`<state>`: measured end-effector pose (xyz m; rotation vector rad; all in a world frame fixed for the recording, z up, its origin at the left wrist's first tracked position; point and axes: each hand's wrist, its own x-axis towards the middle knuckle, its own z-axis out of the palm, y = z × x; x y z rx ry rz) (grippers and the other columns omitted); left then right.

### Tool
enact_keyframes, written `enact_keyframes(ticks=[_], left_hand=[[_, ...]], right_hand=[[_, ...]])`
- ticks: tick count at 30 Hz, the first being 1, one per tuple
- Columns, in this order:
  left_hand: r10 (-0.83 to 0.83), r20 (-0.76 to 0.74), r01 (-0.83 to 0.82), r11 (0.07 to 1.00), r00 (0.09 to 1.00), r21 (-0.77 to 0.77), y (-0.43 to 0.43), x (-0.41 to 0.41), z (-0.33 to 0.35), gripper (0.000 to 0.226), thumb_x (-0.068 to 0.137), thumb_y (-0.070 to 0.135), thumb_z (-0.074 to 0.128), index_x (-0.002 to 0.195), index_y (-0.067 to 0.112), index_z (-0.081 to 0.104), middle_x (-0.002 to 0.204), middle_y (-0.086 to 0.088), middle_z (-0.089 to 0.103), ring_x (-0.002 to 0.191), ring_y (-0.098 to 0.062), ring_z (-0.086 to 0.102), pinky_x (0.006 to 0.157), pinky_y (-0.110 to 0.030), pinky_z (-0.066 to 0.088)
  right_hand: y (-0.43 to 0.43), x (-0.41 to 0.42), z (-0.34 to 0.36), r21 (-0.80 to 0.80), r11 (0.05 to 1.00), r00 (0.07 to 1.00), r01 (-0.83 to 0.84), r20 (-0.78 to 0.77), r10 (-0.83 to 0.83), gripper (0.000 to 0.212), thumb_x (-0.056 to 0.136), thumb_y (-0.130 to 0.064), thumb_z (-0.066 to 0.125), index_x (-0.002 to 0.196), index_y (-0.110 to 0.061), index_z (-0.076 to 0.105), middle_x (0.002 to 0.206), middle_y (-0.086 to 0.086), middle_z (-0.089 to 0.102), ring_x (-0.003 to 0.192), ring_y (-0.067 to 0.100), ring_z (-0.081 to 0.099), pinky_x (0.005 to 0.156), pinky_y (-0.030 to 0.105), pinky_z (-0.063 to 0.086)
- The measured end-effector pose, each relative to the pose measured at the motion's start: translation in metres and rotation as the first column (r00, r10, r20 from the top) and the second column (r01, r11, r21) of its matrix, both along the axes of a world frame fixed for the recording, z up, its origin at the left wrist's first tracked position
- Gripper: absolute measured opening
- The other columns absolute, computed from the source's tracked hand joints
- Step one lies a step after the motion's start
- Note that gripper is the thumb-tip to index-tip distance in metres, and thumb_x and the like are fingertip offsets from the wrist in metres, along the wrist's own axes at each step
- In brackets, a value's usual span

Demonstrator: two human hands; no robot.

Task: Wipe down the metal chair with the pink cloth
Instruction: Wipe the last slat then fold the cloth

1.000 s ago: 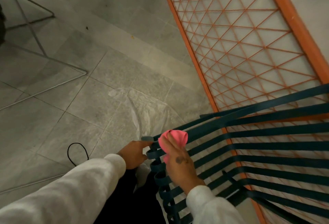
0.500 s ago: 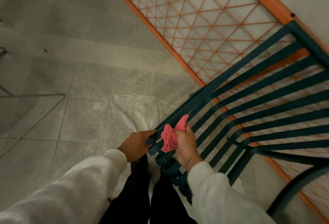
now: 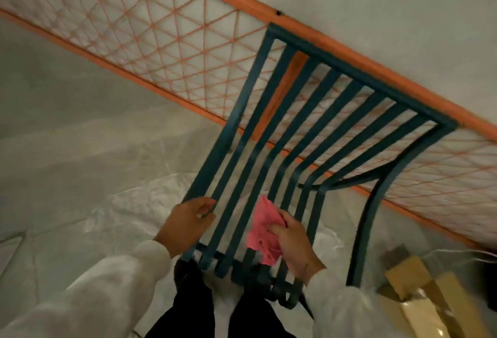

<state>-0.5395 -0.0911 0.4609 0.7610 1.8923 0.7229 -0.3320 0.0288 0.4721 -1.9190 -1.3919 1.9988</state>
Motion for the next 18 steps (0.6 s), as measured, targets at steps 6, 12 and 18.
enact_keyframes(ticks=[6,12,18], left_hand=[[-0.265,0.1,0.269,0.963,0.959,-0.024,0.077,0.086,0.006,0.032,0.094,0.019,0.058,0.126,0.023,0.059,0.124,0.004,0.062,0.11,-0.01,0.058,0.092,-0.023,0.045],[-0.43,0.153,0.44,0.897,0.89,-0.038,0.142,0.199,-0.007,0.033,0.094,0.022,0.057,0.126,0.026,0.059,0.121,0.01,0.061,0.11,-0.005,0.055,0.087,-0.01,0.04],[-0.5,0.223,0.526,0.847,0.837,-0.075,0.183,0.277,-0.033,0.041,0.096,0.015,0.053,0.137,0.021,0.049,0.135,0.002,0.054,0.118,-0.006,0.049,0.099,-0.014,0.036]], right_hand=[[0.046,0.121,0.03,0.217,0.939,0.964,0.266,-0.06,-0.259,0.029,0.097,-0.006,0.052,0.115,-0.024,0.065,0.093,0.008,0.074,0.077,0.023,0.07,0.07,0.045,0.058],[0.091,0.224,0.023,0.44,0.803,0.894,0.402,0.003,-0.449,0.026,0.097,-0.028,0.056,0.102,-0.053,0.061,0.103,-0.008,0.067,0.095,0.022,0.066,0.081,0.048,0.058],[0.146,0.256,0.0,0.359,0.87,0.94,0.338,-0.084,-0.331,0.033,0.096,-0.01,0.054,0.11,-0.038,0.061,0.097,0.0,0.069,0.071,0.004,0.068,0.056,0.022,0.058]])
